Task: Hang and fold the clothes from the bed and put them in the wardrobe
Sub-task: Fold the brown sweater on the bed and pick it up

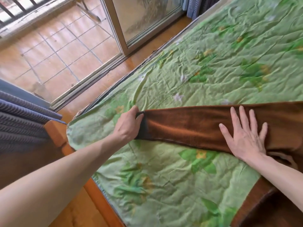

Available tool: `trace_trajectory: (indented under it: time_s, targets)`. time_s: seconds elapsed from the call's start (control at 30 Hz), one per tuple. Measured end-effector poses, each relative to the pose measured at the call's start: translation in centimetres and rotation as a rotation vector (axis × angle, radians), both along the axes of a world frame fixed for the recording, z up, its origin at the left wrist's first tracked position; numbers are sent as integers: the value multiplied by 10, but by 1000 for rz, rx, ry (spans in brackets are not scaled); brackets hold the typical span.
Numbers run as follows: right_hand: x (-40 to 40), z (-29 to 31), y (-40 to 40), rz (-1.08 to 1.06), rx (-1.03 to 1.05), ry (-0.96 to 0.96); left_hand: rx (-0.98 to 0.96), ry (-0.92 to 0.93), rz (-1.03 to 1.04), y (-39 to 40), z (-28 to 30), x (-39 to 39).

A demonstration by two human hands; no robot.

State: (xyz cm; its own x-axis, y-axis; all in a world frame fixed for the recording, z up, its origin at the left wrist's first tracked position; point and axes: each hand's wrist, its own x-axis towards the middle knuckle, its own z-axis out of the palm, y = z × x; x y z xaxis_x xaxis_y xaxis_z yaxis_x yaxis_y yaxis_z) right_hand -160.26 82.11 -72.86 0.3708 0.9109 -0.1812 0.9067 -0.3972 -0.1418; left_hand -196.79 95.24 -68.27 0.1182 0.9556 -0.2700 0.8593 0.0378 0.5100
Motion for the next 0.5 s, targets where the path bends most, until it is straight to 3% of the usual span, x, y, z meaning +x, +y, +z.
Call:
trace_trajectory:
  time_s: [0.17, 0.3, 0.5]
  targets:
    - [7, 12, -1, 34, 18, 149, -10, -77, 91, -9, 11, 19]
    - [3, 32, -15, 228, 165, 349, 25, -141, -15, -34, 29, 68]
    - [-25, 67, -44, 407, 299, 489, -128, -508, -215, -70, 47, 173]
